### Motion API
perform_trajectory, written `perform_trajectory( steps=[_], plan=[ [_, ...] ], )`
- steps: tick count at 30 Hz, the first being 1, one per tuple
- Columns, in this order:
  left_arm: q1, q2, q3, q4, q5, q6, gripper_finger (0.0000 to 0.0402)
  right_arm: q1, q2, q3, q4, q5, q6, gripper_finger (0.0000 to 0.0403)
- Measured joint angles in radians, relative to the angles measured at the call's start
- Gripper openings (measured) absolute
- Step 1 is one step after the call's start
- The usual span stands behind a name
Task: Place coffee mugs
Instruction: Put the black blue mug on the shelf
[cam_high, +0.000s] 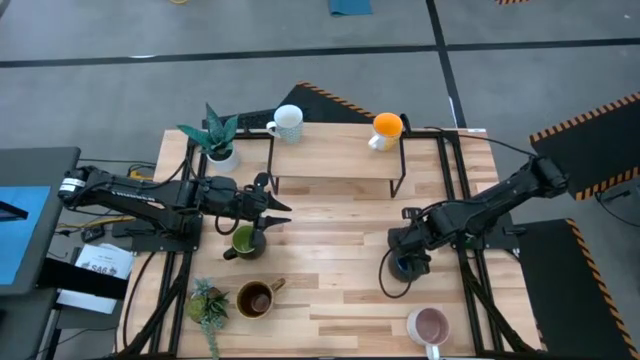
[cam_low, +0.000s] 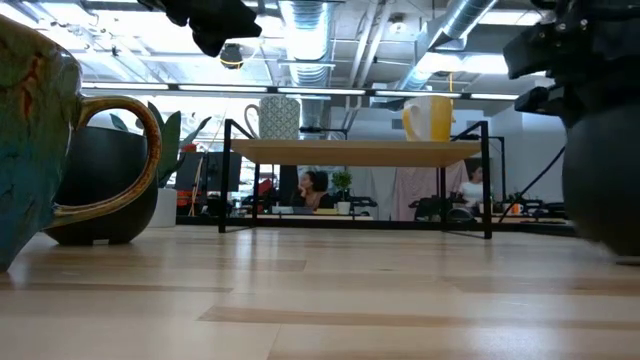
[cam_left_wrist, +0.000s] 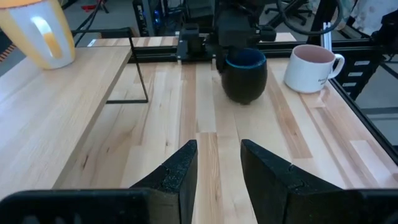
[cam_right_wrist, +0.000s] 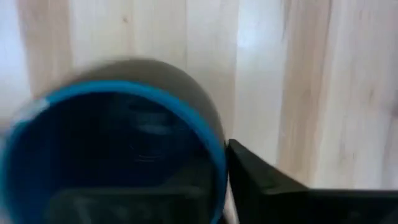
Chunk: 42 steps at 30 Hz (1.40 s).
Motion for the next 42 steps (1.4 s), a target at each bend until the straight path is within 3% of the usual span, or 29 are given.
perform_trajectory(
  steps=[6,12,18,21,26,32,42],
  plan=[
    [0.0,-0.002,0.0,0.031,0.0,0.022,0.011,-0.051,-0.001,0.186,-0.024,-0.041,-0.05,0.004],
    [0.0,-0.003,0.003,0.035,0.0,0.052,0.011,-0.146,0.064,0.515,-0.013,0.048,-0.276,0.004],
    [0.0,-0.003,0.003,0.041,0.0,0.085,0.011,-0.28,0.238,0.859,-0.018,0.154,-0.482,0.004],
    [0.0,-0.003,0.003,0.032,0.0,0.085,0.011,-0.363,0.352,1.037,-0.087,0.221,-0.506,0.004],
    [0.0,-0.003,0.003,0.011,0.0,0.066,0.011,-0.506,0.512,1.258,-0.204,0.233,-0.506,0.004],
    [0.0,-0.003,0.003,-0.007,0.0,0.062,0.011,-0.644,0.647,1.405,-0.324,0.266,-0.515,0.004],
    [0.0,-0.003,0.003,0.002,-0.035,0.061,0.011,-0.78,0.722,1.433,-0.277,0.278,-0.514,0.004]
  ],
)
